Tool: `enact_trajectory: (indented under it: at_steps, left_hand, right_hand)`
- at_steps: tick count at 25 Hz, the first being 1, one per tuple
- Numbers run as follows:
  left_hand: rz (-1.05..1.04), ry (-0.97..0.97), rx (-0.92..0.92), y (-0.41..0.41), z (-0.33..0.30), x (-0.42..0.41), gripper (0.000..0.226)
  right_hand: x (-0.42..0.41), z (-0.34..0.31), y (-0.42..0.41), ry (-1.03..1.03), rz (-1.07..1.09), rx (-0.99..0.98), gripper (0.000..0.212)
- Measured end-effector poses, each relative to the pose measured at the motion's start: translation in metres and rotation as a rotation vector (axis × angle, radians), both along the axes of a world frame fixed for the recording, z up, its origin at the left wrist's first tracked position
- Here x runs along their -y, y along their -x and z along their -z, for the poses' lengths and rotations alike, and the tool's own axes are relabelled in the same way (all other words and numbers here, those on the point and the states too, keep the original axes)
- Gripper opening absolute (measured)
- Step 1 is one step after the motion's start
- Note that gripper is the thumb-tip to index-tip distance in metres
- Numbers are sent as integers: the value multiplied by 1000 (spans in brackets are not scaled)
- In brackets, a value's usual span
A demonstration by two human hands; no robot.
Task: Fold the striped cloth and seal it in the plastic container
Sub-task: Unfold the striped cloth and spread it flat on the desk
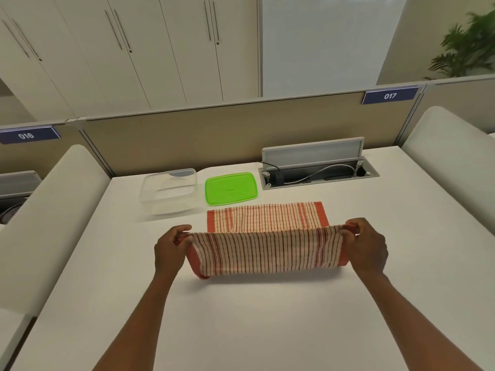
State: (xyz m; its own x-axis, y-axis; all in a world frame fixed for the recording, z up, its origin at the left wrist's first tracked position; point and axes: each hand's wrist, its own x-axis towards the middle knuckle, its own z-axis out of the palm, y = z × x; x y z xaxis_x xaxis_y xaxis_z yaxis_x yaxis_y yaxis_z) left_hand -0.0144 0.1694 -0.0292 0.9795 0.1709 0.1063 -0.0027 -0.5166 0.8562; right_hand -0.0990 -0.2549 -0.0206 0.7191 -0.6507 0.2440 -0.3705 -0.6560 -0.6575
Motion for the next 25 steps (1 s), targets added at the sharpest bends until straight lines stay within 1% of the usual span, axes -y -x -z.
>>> enact_trajectory:
  at_steps: [3, 8, 10, 13, 15, 18, 22, 25]
  left_hand:
    - [14, -19, -58, -24, 4, 2, 20]
    - [-14, -33, -67, -68, 9, 10, 9]
    - [-25, 56, -85, -83, 12, 14, 6]
    - [-90, 326, -175, -103, 17, 19, 4]
    - [-118, 363, -199, -112, 22, 21, 6]
    - [-84, 316, -221, -121, 25, 20, 6]
    - [37, 91, -257, -127, 28, 17, 8]
    - [26, 58, -265, -131, 36, 15, 10]
  right_hand:
    - [11, 4, -24, -1, 2, -36, 16]
    - [26, 13, -66, -13, -18, -86, 11]
    - [32, 16, -79, -30, -32, -115, 11]
    - [40, 21, -94, -30, -44, -150, 9]
    - [43, 24, -102, -34, -53, -164, 10]
    - [46, 24, -116, -21, -30, -170, 13]
    - [51, 25, -130, -15, -35, -191, 13]
    - [50, 29, -138, -12, -52, -241, 12]
